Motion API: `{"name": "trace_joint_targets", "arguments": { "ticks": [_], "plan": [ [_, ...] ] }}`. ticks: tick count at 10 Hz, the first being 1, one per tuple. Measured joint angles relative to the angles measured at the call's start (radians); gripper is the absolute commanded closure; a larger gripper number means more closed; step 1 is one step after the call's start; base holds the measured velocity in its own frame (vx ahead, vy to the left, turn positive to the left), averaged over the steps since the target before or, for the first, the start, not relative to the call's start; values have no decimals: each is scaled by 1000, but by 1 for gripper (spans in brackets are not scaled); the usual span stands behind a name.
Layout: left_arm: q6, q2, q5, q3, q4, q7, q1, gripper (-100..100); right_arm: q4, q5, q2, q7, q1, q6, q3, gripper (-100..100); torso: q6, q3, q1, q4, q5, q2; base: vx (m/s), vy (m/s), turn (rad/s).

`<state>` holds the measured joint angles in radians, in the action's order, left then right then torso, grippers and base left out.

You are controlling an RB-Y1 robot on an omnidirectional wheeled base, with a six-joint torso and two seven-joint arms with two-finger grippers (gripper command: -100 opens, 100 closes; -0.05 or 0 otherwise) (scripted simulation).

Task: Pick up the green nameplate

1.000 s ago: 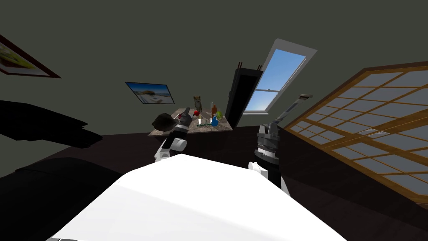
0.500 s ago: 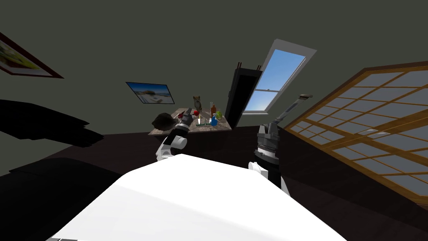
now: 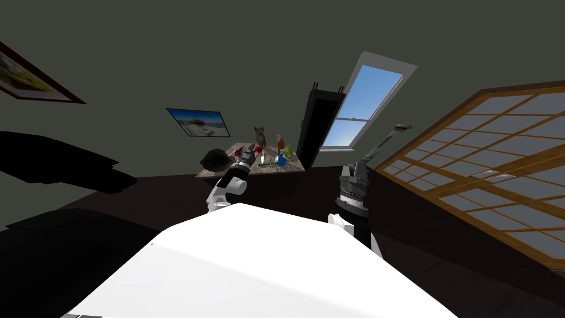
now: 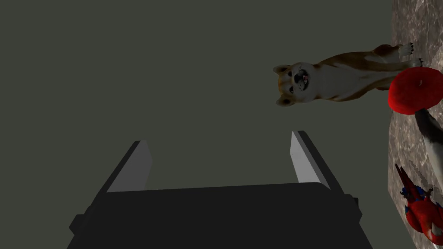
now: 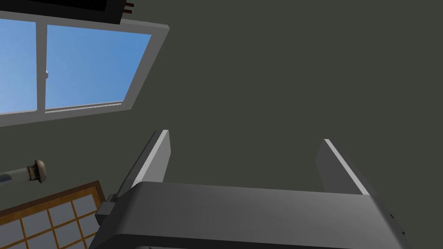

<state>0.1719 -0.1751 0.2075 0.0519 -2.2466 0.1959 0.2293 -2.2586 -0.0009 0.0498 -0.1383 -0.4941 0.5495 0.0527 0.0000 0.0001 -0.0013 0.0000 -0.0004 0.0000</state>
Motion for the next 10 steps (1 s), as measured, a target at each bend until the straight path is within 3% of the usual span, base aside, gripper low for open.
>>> {"name": "trace_joint_targets", "arguments": {
  "ticks": [10],
  "plan": [
    [247, 5, 5, 36, 26, 18, -84, -100, 0, 0, 0, 0, 0, 0, 0, 0, 0, 0, 0, 0, 0, 0, 1, -22, -5]
  ]
}}
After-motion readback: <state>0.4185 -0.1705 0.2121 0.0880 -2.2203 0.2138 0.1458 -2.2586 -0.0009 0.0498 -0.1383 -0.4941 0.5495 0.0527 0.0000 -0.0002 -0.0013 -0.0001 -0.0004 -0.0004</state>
